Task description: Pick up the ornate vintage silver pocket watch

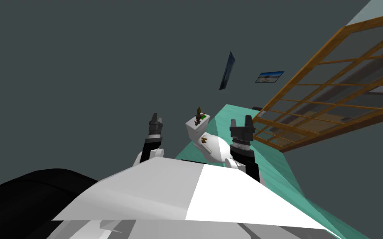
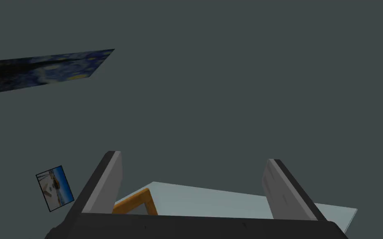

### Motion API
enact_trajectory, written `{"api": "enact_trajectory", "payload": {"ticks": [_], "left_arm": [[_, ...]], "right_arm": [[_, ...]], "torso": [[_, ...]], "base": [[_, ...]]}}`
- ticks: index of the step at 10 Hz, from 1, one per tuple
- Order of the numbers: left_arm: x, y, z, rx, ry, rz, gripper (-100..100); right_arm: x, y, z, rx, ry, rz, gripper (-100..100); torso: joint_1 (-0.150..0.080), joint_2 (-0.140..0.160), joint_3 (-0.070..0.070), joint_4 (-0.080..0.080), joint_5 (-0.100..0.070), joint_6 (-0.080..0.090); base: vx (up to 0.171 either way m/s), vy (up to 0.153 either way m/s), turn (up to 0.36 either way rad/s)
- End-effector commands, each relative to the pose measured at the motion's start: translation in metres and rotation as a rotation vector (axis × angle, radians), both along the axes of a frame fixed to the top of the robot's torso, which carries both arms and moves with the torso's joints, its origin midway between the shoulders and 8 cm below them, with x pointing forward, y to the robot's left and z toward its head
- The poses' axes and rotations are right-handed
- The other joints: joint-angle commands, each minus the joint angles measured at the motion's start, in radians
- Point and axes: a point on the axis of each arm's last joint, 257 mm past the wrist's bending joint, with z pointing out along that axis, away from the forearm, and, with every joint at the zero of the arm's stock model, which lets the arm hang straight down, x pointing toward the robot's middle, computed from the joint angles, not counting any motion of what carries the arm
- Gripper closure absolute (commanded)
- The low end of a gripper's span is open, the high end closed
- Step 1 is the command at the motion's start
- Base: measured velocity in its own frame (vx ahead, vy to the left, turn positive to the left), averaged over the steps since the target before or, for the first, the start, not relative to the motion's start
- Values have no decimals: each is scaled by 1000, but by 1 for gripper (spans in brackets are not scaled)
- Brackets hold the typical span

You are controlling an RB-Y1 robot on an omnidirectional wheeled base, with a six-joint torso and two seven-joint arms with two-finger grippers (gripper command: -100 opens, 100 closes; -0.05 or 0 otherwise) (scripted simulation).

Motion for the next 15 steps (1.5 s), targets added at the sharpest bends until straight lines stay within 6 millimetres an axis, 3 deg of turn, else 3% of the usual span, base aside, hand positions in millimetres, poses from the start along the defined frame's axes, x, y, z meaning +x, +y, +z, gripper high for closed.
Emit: {"api": "enact_trajectory", "payload": {"ticks": [1,7,8,9,15], "left_arm": [[0,0,0,0,0,0,0],[0,0,0,0,0,0,0],[0,0,0,0,0,0,0],[0,0,0,0,0,0,0],[0,0,0,0,0,0,0]], "right_arm": [[8,4,-13,-87,31,-3,-100],[37,4,-72,-444,138,-54,-100],[37,4,-74,-450,143,-55,-100],[44,0,-89,-541,166,-70,-100],[62,-21,-129,-860,214,-123,-100]], "torso": [[0,0,0,0,0,0],[-1,0,0,0,0,0],[-1,0,0,0,0,0],[-1,0,0,0,0,0],[-1,0,0,0,0,0]], "base": [[-3,2,196],[-9,-6,189],[-7,-3,105],[-9,2,227],[-12,-2,192]]}}
